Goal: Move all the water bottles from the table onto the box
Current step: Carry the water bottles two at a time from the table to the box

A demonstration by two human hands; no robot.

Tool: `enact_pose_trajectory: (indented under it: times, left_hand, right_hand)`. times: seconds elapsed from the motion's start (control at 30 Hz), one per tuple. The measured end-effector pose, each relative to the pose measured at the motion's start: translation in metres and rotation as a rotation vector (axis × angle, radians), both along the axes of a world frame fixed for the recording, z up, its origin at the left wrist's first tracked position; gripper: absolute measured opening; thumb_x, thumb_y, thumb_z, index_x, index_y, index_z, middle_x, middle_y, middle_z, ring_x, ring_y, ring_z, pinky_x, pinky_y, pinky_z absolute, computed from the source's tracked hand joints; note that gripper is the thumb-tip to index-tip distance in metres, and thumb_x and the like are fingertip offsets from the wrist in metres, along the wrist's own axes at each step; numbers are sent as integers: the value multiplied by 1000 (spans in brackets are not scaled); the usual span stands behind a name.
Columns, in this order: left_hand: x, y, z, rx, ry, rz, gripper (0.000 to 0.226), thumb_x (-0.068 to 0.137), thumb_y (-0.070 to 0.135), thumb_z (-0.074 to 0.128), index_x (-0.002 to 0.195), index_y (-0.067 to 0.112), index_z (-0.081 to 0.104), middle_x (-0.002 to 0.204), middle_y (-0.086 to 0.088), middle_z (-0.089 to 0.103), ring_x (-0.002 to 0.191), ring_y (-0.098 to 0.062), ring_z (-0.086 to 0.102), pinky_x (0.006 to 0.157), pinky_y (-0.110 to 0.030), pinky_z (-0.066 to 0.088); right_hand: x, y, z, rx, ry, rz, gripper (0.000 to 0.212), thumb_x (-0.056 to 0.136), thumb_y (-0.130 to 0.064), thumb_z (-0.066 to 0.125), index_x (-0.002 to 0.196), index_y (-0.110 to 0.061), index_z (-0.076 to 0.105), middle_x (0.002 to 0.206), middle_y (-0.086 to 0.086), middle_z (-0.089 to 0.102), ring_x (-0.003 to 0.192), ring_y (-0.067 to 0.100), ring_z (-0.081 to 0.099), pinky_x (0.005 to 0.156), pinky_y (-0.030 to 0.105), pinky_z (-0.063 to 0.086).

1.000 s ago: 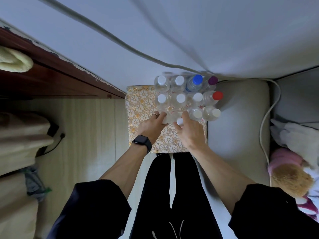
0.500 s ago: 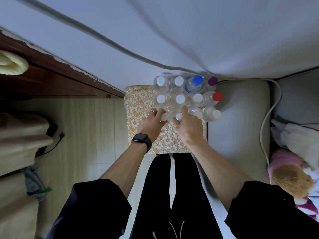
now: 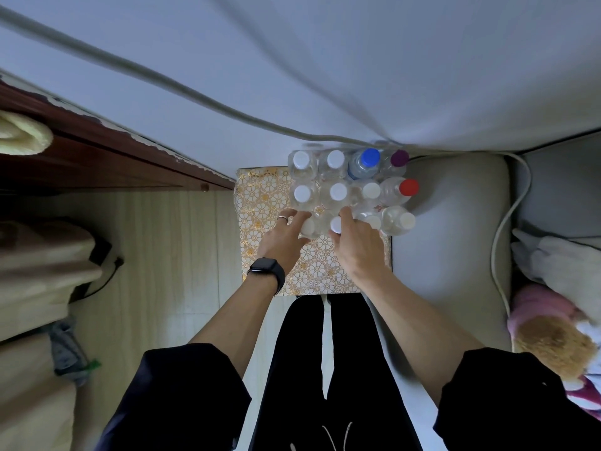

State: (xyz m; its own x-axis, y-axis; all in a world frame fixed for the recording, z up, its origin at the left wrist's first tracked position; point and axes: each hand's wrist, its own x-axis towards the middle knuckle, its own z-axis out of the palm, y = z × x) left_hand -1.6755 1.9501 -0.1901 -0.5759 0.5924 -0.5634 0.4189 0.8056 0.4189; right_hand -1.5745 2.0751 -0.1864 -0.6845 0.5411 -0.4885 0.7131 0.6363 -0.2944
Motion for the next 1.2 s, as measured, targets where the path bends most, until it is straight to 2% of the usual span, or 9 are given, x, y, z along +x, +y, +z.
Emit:
enact_pose_trajectory:
  times: [0.13,0.33,0.43,0.53,0.7,0.8,0.93,1.07,1.2]
  left_hand:
    - [-1,2,4,-67,55,-38,44,95,28,63,135,31,45,146,4,40,88,-33,67,69,-41,52]
    - [1,5,20,1,-74,91,56,91,8,57,137,33,40,146,-1,40,99,-31,63,80,-44,56]
    - [4,0,39,36,-89,74,54,90,9,56,137,32,42,145,1,40,101,-27,64,80,-43,57]
    - [6,-6,68,74,-68,47,49,91,19,58,136,31,43,145,1,42,101,-24,64,76,-41,57]
    - [5,-6,134,217,-26,58,55,95,25,56,143,34,32,143,-1,43,79,-17,62,61,-30,48]
    - [-2,-5,174,234,52,7,55,95,29,55,145,32,32,142,-2,46,106,-22,60,75,-30,48]
    - [-17,1,219,252,177,-61,57,95,37,54,148,30,32,148,0,44,125,-21,51,97,-37,49]
    - [-25,5,270,346,321,-43,57,96,39,55,148,27,36,147,-2,46,130,-22,47,104,-34,43]
    - [-24,-2,319,438,438,37,55,96,38,56,147,27,38,147,-2,45,130,-22,46,104,-35,43]
  right_hand:
    - [1,-1,2,-17,-4,-11,43,100,-33,56,133,-11,41,103,14,66,93,40,66,67,45,51]
    - [3,-1,17,-90,-20,-54,54,97,-36,59,137,-10,33,106,14,64,93,36,67,67,42,52]
    - [10,-1,43,-112,13,-61,55,97,-35,57,139,-13,31,105,12,67,91,32,68,66,39,52]
    - [17,-4,78,-141,74,-77,49,96,-34,53,139,-16,37,113,8,65,102,28,65,78,40,54]
    - [27,-1,152,-140,215,-120,38,97,-35,52,134,-26,54,133,-2,55,125,22,47,102,34,40]
    - [31,2,194,-68,346,-114,31,97,-35,53,124,-26,63,130,-6,58,125,19,45,104,32,37]
    - [28,10,241,49,504,-46,26,95,-36,52,114,-26,68,124,-6,62,121,18,50,103,31,37]
    - [27,20,288,75,628,-33,25,96,-35,58,118,-28,67,132,-6,56,129,15,39,100,22,32]
    - [25,30,331,149,771,21,23,94,-32,63,116,-26,68,127,-8,58,124,14,42,94,16,29]
